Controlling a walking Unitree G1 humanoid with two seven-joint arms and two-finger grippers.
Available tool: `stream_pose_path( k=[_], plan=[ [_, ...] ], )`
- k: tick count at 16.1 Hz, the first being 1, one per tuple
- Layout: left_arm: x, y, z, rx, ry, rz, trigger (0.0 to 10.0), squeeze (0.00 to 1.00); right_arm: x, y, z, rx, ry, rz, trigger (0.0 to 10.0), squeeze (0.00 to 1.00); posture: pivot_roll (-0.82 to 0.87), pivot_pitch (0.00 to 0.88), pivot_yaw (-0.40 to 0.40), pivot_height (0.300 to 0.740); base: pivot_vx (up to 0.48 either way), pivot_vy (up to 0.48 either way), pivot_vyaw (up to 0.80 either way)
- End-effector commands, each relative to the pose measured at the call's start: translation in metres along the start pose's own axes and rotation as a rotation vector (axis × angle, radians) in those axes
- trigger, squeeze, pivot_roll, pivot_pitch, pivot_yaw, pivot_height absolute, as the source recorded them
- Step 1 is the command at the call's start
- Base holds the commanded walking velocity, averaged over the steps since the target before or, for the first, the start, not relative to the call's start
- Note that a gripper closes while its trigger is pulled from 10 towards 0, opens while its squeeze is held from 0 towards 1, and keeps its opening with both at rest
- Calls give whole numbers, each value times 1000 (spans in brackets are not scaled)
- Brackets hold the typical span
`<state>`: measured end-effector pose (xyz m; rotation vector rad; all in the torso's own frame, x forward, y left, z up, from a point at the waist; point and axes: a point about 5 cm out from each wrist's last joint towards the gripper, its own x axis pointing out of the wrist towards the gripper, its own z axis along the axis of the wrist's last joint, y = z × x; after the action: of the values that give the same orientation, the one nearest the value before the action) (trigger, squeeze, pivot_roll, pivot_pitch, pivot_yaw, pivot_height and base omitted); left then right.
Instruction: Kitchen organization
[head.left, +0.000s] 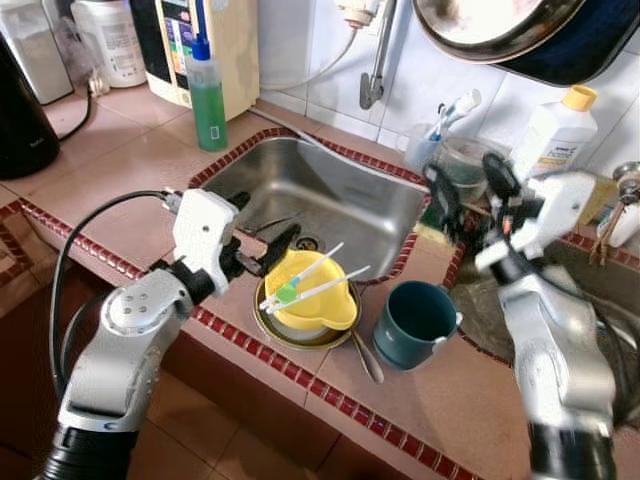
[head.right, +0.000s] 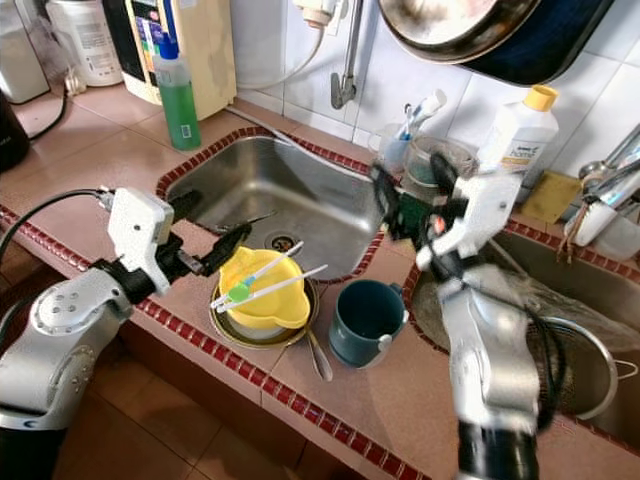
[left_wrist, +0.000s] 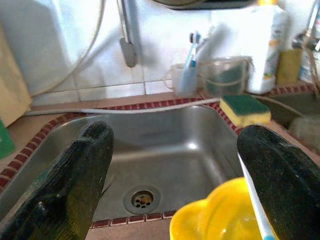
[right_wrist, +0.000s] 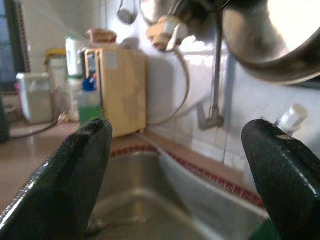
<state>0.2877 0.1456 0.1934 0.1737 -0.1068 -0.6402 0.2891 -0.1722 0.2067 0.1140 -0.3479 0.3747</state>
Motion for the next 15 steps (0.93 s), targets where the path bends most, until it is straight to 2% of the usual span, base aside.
stream_pose_path(
  k=[1,5,8,10,15],
  plan=[
    [1,-8,5,11,-9,-66,10000,0,-5,3,7,-19,4,21,10000,0,-19,0,-52,740,0,0,0],
    [1,-12,-1,27,5,-117,10000,0,-24,10,12,-44,43,-8,10000,0,-56,0,-27,740,0,0,0],
    [0,-19,-3,7,17,-184,10000,0,-33,15,16,-19,58,5,10000,0,-69,0,-22,740,0,0,0],
    [-3,-21,-6,6,59,-222,10000,0,-43,19,21,-13,95,55,10000,0,-75,0,-18,740,0,0,0],
    [2,-19,-14,1,127,-218,10000,0,-59,27,21,9,214,140,10000,0,-90,0,-22,740,0,0,0]
  ],
)
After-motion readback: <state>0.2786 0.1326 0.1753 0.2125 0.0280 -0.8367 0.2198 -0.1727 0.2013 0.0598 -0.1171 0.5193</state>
